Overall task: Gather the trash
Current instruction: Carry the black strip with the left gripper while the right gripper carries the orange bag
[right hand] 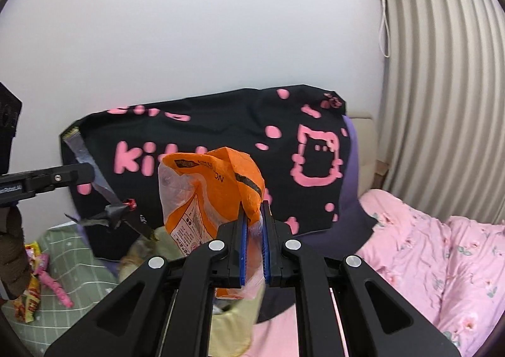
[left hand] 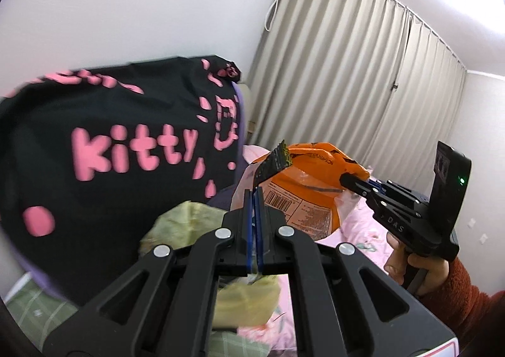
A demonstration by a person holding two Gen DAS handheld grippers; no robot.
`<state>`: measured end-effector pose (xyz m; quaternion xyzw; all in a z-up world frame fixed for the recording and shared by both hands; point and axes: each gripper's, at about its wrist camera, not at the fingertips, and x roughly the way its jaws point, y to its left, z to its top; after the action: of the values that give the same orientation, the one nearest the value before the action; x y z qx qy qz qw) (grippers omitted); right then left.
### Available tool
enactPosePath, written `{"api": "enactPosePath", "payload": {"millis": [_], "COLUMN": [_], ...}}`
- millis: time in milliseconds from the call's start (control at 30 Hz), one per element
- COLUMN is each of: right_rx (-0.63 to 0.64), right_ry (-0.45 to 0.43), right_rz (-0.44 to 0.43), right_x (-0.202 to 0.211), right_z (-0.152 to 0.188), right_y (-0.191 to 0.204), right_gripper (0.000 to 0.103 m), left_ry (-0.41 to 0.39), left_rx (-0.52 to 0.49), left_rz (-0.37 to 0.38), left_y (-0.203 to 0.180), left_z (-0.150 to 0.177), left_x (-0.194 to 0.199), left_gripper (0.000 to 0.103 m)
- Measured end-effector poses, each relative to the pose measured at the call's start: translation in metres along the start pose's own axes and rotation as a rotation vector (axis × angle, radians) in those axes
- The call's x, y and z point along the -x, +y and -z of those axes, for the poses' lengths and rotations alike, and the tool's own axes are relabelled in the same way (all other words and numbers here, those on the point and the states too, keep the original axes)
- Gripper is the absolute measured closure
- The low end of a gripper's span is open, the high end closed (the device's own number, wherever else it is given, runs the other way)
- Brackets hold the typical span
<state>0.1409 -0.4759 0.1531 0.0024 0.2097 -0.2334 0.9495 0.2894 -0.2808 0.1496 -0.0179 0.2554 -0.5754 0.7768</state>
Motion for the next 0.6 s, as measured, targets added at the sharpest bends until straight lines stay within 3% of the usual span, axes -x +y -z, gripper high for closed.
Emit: {"api": "enactPosePath", "payload": {"millis": [133, 300, 400, 600], "right_rx": [-0.01, 0.012, 0.028, 0.089], "right_ry": [0.013, 0.083, 0.16, 0.319], "right_rz": [0.005, -0.058, -0.129, -0.246], "right_x": [-0.014, -0.061, -0.096, -0.141], "right_z": [0.0, 0.013, 0.033, 0.079], "right_y": [-0.016, -0.006, 0.01, 0.047], "right_gripper": [0.095, 0.095, 0.095, 0.095], "left_ry": [0.082, 0.274, 0.344, 0.321], "left_rx": [0.04, 0.091, 0.14, 0.201], "left_rz": [-0.006, -0.141, -0.206, -0.209], "left_y": [0.016, 0.059, 0.082, 0.096], "left_z": [0.009, 0.071, 0.105, 0.114], "left_x": [-0.045, -0.087, -0.093, -0.08], "left_gripper": [0.101, 0.101, 0.101, 0.102]}}
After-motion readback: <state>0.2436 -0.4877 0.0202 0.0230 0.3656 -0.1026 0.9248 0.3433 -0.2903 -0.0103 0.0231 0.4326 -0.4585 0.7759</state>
